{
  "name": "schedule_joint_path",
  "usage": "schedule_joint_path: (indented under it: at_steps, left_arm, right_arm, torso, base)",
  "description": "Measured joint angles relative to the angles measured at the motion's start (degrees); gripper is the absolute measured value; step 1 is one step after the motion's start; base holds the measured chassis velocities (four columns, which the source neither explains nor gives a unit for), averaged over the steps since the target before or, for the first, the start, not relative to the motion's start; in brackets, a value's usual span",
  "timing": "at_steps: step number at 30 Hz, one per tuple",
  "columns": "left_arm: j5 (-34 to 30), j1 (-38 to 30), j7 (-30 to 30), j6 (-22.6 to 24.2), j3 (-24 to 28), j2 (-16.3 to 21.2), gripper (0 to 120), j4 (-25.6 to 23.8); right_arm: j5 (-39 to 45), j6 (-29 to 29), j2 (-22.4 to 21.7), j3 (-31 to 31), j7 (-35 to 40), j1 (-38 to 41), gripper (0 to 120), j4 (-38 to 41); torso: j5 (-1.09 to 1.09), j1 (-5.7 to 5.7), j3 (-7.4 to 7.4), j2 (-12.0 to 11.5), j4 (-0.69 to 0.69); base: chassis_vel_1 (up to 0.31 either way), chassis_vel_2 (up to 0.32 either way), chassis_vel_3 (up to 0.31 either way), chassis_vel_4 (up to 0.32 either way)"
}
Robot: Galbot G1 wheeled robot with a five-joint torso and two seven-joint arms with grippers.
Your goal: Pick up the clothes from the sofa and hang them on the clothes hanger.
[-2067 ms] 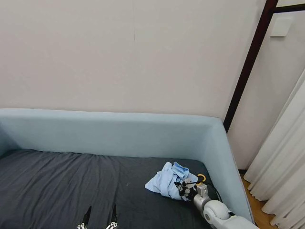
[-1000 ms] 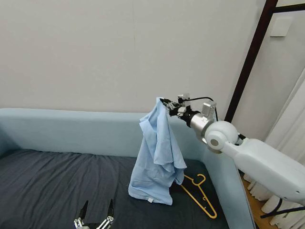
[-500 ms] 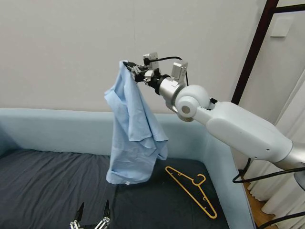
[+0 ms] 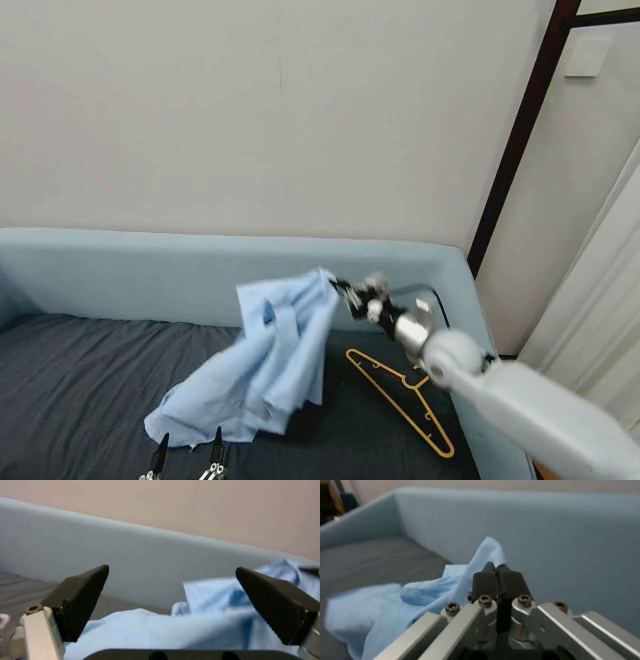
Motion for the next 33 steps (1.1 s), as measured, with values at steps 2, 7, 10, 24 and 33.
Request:
schedule_joint_path:
  at_steps: [2, 7, 10, 24, 33]
  left_arm:
    - [0.11, 0.16, 0.03, 0.11, 0.05, 0.05, 100, 0.18]
    - [0.29, -0.02, 0.05, 0.38, 0.49, 0.18, 100, 0.57]
    - [0.41, -0.16, 0.06, 0.49, 0.84, 0.20, 100, 0.62]
    - [0.20, -0.74, -0.16, 0.35, 1.20, 1.82, 100, 0.97]
    - [0.12, -0.80, -0.31, 0.33, 1.09, 2.06, 100, 0.70]
  right_arm:
    - [-4.09, 2.11, 0.98, 2.52, -3.71, -2.96, 0, -5.58]
    - [-8.81, 4.55, 2.74, 5.92, -7.41, -4.24, 0, -14.27]
    - [-10.03, 4.64, 3.17, 6.89, -7.27, -4.25, 0, -16.69]
    - [-12.52, -3.02, -3.13, 16.35, 5.42, -16.57, 35, -1.78]
    - [-6.53, -8.32, -6.06, 18.54, 16.77, -21.49, 67, 13.20]
  torso:
    - [-0.01, 0.00, 0.00, 0.00, 0.00]
    - [-0.02, 0.00, 0.00, 0.00, 0.03]
    - [-0.02, 0.00, 0.00, 0.00, 0.02]
    - [-0.03, 0.00, 0.00, 0.00, 0.00]
    - [-0.04, 0.00, 0.00, 0.00, 0.01]
  base:
    - [0.000, 0.000, 0.000, 0.000]
    - [0.000, 0.000, 0.000, 0.000]
    - [0.000, 0.000, 0.000, 0.000]
    - [0.000, 0.000, 0.000, 0.000]
    - [0.000, 0.000, 0.000, 0.000]
